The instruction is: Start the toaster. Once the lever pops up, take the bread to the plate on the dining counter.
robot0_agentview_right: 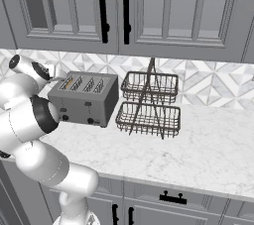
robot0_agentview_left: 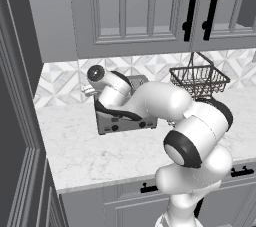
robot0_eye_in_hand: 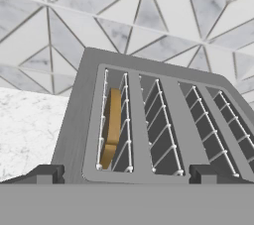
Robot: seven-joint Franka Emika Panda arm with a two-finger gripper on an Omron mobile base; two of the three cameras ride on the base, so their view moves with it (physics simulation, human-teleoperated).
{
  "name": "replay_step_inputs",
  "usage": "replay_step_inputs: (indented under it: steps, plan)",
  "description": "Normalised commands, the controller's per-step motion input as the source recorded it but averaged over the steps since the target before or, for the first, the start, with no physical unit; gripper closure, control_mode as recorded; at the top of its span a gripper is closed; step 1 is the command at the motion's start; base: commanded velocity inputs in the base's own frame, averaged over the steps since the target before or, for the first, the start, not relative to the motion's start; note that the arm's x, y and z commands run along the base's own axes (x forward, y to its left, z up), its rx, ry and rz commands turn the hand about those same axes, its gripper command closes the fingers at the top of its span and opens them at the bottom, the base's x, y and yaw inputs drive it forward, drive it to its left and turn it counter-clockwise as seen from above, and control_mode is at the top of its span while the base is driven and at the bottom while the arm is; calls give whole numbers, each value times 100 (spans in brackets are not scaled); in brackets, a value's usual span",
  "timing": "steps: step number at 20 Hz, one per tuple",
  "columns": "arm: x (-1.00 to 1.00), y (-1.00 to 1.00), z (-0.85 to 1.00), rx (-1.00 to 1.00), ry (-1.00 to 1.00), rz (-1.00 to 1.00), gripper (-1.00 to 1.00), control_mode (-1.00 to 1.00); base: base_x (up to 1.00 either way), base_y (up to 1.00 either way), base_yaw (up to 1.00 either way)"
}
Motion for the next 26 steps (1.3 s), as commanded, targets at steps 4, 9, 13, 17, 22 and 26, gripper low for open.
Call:
replay_step_inputs:
  steps: [4, 9, 13, 17, 22, 26]
  plan:
    - [0, 0, 0, 0, 0, 0, -100, -100, 0, 0, 0]
    - [0, 0, 0, 0, 0, 0, -100, -100, 0, 0, 0]
    - [0, 0, 0, 0, 0, 0, -100, -100, 0, 0, 0]
    - [0, 0, 0, 0, 0, 0, -100, -100, 0, 0, 0]
    - [0, 0, 0, 0, 0, 0, -100, -100, 0, 0, 0]
    - [0, 0, 0, 0, 0, 0, -100, -100, 0, 0, 0]
